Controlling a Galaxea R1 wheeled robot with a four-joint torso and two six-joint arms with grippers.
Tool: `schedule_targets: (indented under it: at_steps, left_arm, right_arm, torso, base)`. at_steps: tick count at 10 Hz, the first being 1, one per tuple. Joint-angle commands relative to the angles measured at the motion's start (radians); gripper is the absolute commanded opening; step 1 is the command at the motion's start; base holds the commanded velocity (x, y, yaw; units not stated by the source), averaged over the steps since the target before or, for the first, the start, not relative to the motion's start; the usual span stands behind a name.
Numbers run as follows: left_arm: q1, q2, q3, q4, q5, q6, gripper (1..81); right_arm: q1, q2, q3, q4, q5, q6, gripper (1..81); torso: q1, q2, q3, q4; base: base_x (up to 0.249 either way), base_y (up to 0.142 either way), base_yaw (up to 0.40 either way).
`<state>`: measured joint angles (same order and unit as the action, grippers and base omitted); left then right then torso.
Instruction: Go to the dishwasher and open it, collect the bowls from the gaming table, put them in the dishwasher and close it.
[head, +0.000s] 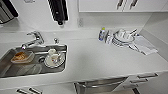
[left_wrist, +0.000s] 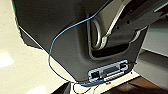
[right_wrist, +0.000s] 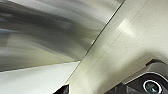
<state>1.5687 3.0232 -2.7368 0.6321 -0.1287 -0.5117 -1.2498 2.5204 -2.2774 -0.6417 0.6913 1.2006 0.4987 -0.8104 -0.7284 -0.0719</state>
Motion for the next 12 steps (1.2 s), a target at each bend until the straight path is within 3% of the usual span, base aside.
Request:
schedule_targets:
  at_steps: [1, 4, 6, 8, 12]
  left_arm:
    - [0.023, 0.004, 0.002, 0.011, 0.064, 0.005, 81.1]
    - [0.017, -0.006, 0.002, -0.002, 0.054, 0.001, 81.1]
    - [0.009, -0.004, 0.002, -0.002, 0.054, 0.001, 81.1]
    - [0.006, -0.004, 0.002, -0.002, 0.055, 0.002, 81.1]
    - [0.003, -0.003, -0.015, 0.000, 0.054, 0.004, 81.1]
  right_arm:
    - [-0.162, 0.128, -0.347, -0.319, 0.068, 0.013, 81.1]
    - [-0.228, 0.241, -0.555, -0.515, -0.007, 0.013, 81.1]
    - [-0.264, 0.312, -0.688, -0.576, -0.030, 0.013, 81.1]
    - [-0.290, 0.364, -0.734, -0.581, -0.166, 0.013, 81.1]
    - [-0.313, 0.442, -0.712, -0.581, -0.452, -0.004, 81.1]
  torso:
    - [0.000, 0.000, 0.000, 0.000]
    - [0.000, 0.000, 0.000, 0.000]
    - [0.000, 0.000, 0.000, 0.000]
    - [0.000, 0.000, 0.000, 0.000]
    - [0.000, 0.000, 0.000, 0.000]
  base:
    - [0.000, 0.000, 0.000]
    - [0.000, 0.000, 0.000]
    - [0.000, 0.000, 0.000]
    - [0.000, 0.000, 0.000]
    - [0.000, 0.000, 0.000]
